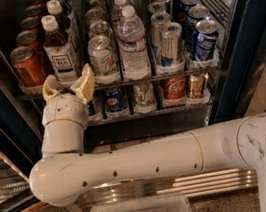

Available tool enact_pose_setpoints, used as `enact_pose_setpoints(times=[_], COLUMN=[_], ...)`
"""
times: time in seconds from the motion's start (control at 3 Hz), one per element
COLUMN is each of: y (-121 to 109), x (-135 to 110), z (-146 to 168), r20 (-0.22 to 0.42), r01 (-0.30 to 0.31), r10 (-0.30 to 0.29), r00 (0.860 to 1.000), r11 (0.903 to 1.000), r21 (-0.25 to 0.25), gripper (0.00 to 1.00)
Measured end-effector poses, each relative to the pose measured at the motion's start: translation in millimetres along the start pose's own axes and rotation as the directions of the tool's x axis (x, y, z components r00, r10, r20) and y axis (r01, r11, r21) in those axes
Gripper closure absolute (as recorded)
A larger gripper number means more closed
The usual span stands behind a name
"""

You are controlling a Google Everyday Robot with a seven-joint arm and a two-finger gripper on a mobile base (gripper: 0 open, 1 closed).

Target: Pick blue plastic bottle from top shelf of fridge

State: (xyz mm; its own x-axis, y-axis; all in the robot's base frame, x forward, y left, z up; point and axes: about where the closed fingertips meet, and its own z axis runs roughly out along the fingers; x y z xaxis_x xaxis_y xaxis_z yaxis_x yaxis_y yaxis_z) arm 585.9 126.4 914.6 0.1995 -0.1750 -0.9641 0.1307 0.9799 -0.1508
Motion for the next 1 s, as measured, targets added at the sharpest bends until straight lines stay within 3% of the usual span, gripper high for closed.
enact_pose_setpoints(times=[0.33, 1.0], y=[3.3, -3.5], x=[0.5, -27.7], z=[1.5, 21.8], r20=[-0.007, 0.071], r01=[-0.002, 0.003], r10=[0.002, -0.005], r00=[1.0, 0.997], r11=[0.9999, 0.9996], r21=[-0.01, 0.029], gripper=[0.35, 0.36])
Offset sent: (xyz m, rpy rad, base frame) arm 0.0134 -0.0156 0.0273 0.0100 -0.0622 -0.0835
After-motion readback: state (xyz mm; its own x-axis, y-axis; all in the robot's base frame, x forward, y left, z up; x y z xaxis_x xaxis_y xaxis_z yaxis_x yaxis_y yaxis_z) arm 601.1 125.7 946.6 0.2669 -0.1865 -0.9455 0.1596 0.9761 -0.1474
